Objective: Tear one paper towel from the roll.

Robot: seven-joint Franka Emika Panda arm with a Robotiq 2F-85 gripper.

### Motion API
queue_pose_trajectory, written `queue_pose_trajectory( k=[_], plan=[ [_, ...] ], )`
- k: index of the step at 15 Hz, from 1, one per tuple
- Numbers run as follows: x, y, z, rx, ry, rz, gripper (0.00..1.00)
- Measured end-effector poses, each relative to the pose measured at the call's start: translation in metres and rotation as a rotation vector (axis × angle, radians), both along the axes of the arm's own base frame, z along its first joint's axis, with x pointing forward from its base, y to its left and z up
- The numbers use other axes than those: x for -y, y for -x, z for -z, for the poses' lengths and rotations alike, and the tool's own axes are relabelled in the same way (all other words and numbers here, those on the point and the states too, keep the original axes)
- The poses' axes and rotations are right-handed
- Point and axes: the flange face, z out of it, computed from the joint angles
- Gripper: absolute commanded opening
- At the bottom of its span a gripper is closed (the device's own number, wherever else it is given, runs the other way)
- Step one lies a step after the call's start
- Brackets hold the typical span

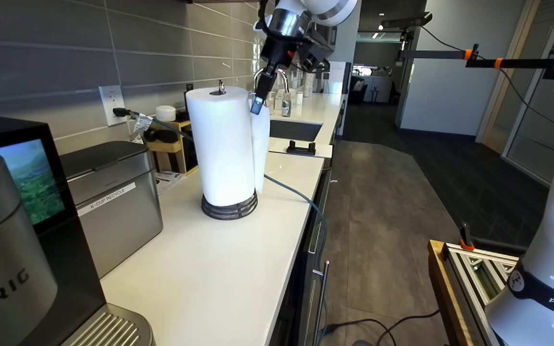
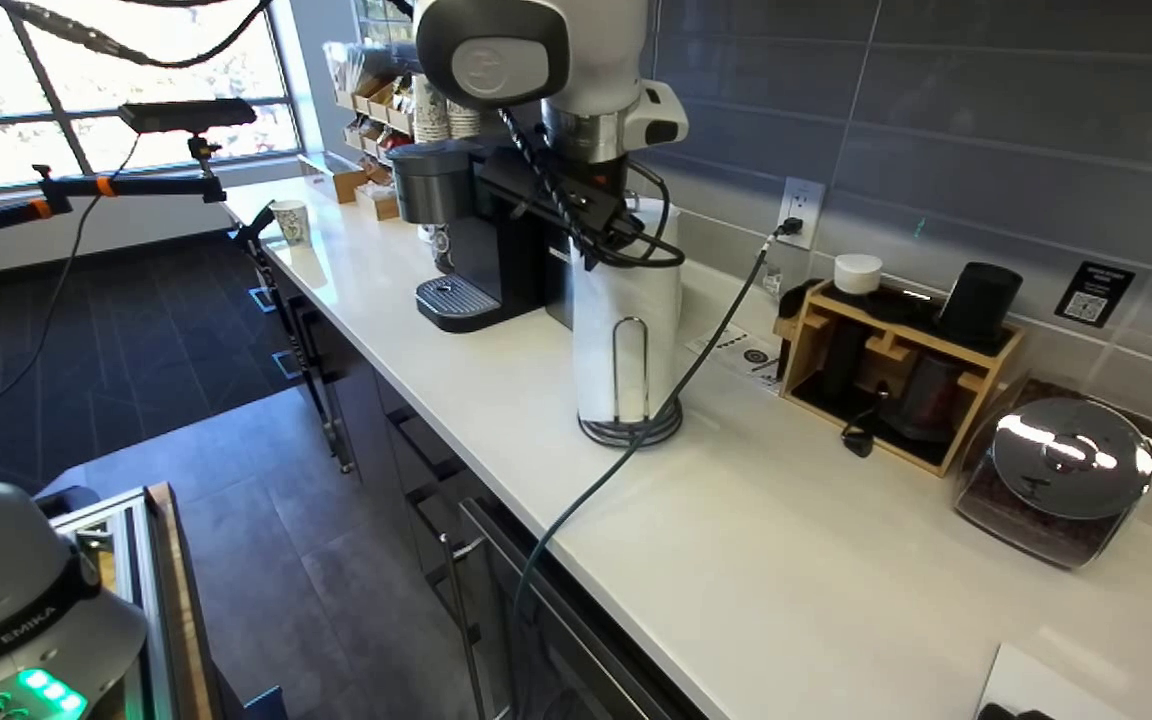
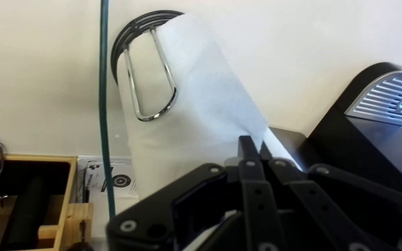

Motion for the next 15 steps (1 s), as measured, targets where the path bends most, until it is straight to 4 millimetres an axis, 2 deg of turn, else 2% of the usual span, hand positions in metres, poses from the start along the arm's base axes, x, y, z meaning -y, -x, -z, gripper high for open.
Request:
queue_pose_trajectory(
  k=[5, 11, 15],
  plan=[
    [-0.026, 0.005, 0.001, -0.073, -0.04, -0.062, 0.0],
    [-0.014, 0.008, -0.001, -0.083, -0.053, -0.002, 0.0],
    [-0.016, 0.008, -0.003, -0.076, -0.06, -0.003, 0.0]
  ],
)
